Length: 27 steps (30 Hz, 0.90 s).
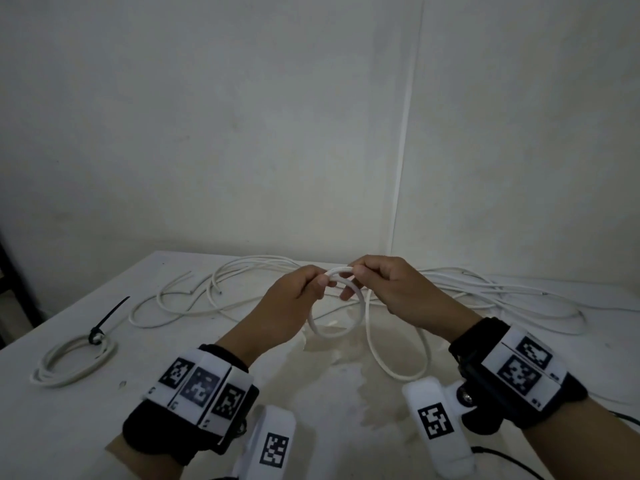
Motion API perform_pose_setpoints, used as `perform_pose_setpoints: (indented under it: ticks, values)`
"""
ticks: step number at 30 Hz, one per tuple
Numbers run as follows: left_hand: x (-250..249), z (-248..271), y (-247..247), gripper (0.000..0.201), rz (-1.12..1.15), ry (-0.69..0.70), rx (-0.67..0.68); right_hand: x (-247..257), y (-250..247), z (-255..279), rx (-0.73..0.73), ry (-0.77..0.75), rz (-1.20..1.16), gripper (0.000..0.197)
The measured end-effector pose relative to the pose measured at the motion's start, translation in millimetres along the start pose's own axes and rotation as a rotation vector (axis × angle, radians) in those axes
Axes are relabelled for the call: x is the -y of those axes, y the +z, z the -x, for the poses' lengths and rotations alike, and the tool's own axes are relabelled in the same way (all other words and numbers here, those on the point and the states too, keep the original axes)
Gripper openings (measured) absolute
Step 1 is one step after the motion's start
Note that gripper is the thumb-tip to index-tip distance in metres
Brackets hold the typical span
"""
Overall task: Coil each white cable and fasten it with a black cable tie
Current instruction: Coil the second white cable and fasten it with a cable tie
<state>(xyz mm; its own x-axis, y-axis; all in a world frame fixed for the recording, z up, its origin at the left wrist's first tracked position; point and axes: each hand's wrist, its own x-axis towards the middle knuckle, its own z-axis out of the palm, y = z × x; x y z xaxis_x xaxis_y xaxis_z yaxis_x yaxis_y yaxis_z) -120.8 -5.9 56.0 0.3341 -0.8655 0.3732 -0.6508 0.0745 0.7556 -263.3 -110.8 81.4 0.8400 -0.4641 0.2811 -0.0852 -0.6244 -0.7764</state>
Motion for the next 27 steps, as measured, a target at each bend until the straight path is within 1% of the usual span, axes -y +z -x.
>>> perform_pose_setpoints:
  ticks: [2, 4, 6, 9, 13, 15, 17, 20, 22, 23, 25, 27]
  values:
    - [1, 0, 1, 0.026, -0.025, 0.014, -0.006, 5, -1, 3, -0.002, 0.004, -0.05, 0.03]
    - [0, 1, 3, 0.029, -0.044, 0.035, -0.016, 5, -1, 5, -0.036, -0.013, -0.069, 0.029]
    - [-3, 1, 4, 0.032, -0.043, 0.045, -0.027, 4, 0, 4, -0.086, -0.009, -0.113, 0.024]
    - [-7, 0, 5, 0.031, -0.052, 0.047, -0.017, 0, 0, 1, -0.138, 0.027, -0.208, 0.015]
    - [-9, -2, 8, 0.027, -0.038, 0.043, -0.005, -2, -5, 3, -0.118, 0.05, -0.196, 0.012]
    - [-10, -2, 10, 0.025, -0.05, 0.053, 0.019, -1, -6, 5, -0.107, 0.05, -0.192, 0.013]
    - [-11, -2, 12, 0.027, -0.071, 0.057, 0.025, -1, -7, 7, -0.108, 0.05, -0.178, 0.013]
    - [-12, -3, 12, 0.027, -0.091, 0.06, -0.017, -2, -11, 7, -0.09, 0.095, -0.186, 0.015]
    - [-13, -3, 11, 0.024, -0.072, 0.068, -0.055, -1, -12, 8, -0.035, 0.117, -0.21, 0.022]
    - [-14, -4, 10, 0.025, -0.072, 0.075, -0.068, -1, -12, 9, -0.029, 0.11, -0.205, 0.026]
    - [-16, -4, 9, 0.025, -0.119, 0.088, -0.087, -1, -11, 9, -0.063, 0.077, -0.162, 0.03]
    - [-17, -6, 7, 0.02, -0.193, 0.094, -0.107, -3, -10, 9, -0.085, 0.06, -0.167, 0.029]
